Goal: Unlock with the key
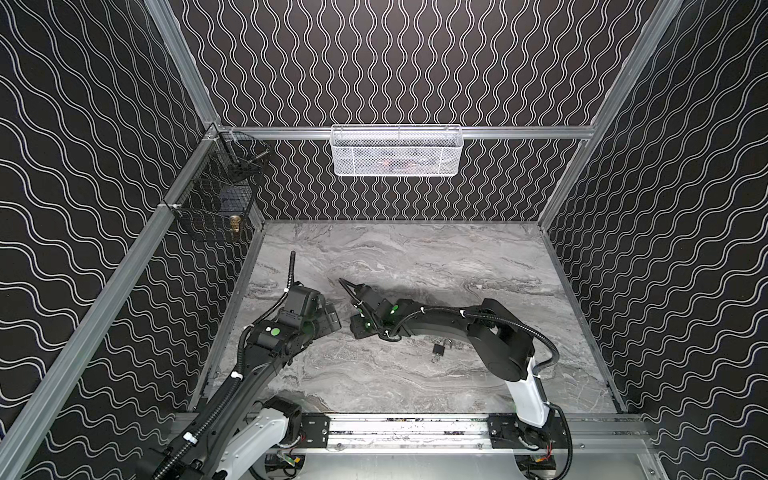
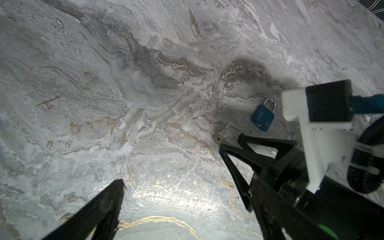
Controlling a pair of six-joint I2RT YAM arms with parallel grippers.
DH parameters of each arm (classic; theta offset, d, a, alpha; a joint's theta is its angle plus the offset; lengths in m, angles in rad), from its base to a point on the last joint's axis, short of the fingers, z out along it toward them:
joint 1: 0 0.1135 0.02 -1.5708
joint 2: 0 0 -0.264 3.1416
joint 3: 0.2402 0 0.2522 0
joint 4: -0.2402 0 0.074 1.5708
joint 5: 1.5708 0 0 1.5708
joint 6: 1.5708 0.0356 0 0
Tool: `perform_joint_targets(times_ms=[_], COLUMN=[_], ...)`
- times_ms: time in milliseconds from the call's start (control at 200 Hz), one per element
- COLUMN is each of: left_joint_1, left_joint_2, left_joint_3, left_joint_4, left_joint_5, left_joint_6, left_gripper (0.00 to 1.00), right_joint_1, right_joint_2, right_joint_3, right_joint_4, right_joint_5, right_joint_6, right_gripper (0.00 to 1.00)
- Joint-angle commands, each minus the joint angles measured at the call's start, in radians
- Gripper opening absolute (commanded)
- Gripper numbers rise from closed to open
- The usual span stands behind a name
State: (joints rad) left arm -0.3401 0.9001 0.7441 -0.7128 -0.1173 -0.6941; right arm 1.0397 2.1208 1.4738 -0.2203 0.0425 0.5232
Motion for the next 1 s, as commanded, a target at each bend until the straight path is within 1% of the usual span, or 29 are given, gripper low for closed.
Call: perform_joint_targets(times_ms=[0,95,310,375,450,601,816,996], left_joint_1=[0.006,0.008,0.009,0.009,0.010,0.010,0.013,0.016], left_joint_2=[-0.008,-0.020,-0.032,-0.032,-0.027,-0.028,-0.026,-0.020], left_joint_3=[-0.003,-0.003,-0.002,-0.005,-0.003,-0.013,-0.014,-0.010], left_joint_4=[0.014,-0.005,-0.013,-0.004,-0.006,0.008,0.009,0.013], left_joint_5=[0.018,-0.015,-0.025,-0.021,-0.021,-0.004,0.003,0.020], left_joint_6=[-0.018,-0.027,-0.033,-0.030,-0.031,-0.038,-0.037,-0.039], left_gripper=[0.99,0.99,0.99,0.99,0.98,0.99,0.99,0.99], right_joint_1=[0.002,0.002,0.002,0.002,0.002,0.002,0.005,0.010], right_joint_2=[0.013,0.026,0.052,0.057,0.058,0.072,0.071,0.053], right_joint_3=[0.013,0.022,0.043,0.049,0.044,0.061,0.065,0.064], right_joint_4=[0.024,0.020,0.012,0.011,0.022,0.006,-0.011,-0.029], right_joint_5=[-0.013,-0.013,-0.004,-0.003,-0.002,-0.001,0.007,0.035], right_joint_6=[-0.029,-0.040,-0.068,-0.079,-0.089,-0.101,-0.125,-0.147], right_gripper=[0.50,0.47,0.42,0.40,0.36,0.32,0.19,0.07])
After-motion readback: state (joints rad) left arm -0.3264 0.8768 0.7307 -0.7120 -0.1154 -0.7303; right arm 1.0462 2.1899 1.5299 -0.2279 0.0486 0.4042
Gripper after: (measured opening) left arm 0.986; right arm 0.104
